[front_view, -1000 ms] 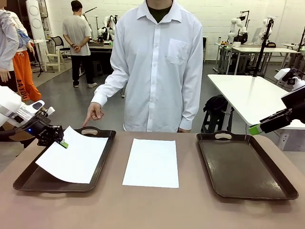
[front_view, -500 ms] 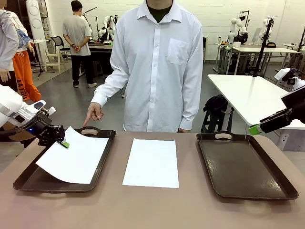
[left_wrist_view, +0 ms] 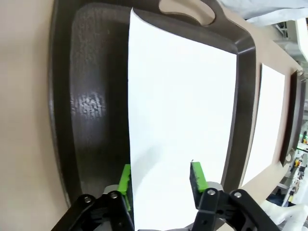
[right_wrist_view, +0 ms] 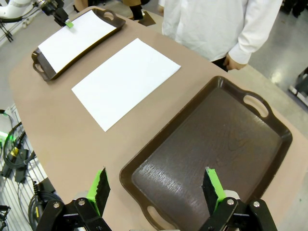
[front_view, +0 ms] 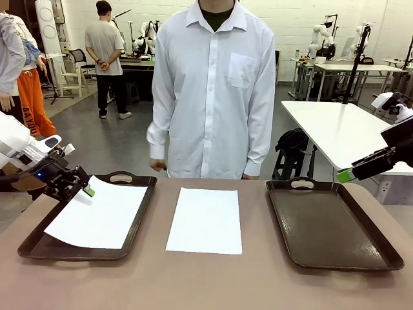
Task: Sort the A4 documents.
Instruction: Place the A4 Paper in the designated Handle tray.
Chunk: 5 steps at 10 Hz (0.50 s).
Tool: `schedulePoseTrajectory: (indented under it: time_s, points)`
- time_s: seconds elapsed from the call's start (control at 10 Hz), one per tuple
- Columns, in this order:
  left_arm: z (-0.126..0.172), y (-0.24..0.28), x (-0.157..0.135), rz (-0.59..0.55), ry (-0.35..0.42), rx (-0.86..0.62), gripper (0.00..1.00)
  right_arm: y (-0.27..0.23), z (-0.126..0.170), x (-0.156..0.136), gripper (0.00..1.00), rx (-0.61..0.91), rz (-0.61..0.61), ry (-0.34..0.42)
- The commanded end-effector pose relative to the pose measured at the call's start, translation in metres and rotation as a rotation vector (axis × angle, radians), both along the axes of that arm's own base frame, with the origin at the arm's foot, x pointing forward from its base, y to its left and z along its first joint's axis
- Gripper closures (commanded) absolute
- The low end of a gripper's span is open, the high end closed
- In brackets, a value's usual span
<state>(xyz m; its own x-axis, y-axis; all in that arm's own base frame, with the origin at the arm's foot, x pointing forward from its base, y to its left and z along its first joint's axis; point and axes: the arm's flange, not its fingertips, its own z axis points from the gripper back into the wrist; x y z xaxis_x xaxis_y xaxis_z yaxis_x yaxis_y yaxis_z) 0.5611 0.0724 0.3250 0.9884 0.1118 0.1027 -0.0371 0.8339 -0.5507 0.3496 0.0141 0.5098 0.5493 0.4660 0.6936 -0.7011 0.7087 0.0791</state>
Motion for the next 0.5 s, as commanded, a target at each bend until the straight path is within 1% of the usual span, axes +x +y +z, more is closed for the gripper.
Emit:
schedulePoseTrajectory:
  time_s: [0.0,0.1,0.2,0.3,0.4]
  points:
    - [0.015,0.0002,-0.0048,0.026,-0.014,0.084,0.22,-0.0007,-0.0029,0.0021,0.0,0.015,0.014,0.003]
    - [0.0181,0.0009,-0.0046,0.027,-0.017,0.104,0.07,-0.0007,-0.0029,0.0021,0.0,0.015,0.014,0.003]
    - [0.0209,0.0007,-0.0043,0.02,-0.022,0.082,0.02,-0.0007,-0.0029,0.0021,0.0,0.015,0.014,0.003]
    - [0.0222,0.0008,-0.0039,0.02,-0.028,0.083,0.0,-0.0007,-0.0029,0.0021,0.0,0.015,0.014,0.003]
    - [0.0237,0.0005,-0.0046,0.023,-0.037,0.077,0.0,-0.0007,-0.0029,0.0021,0.0,0.015,0.014,0.003]
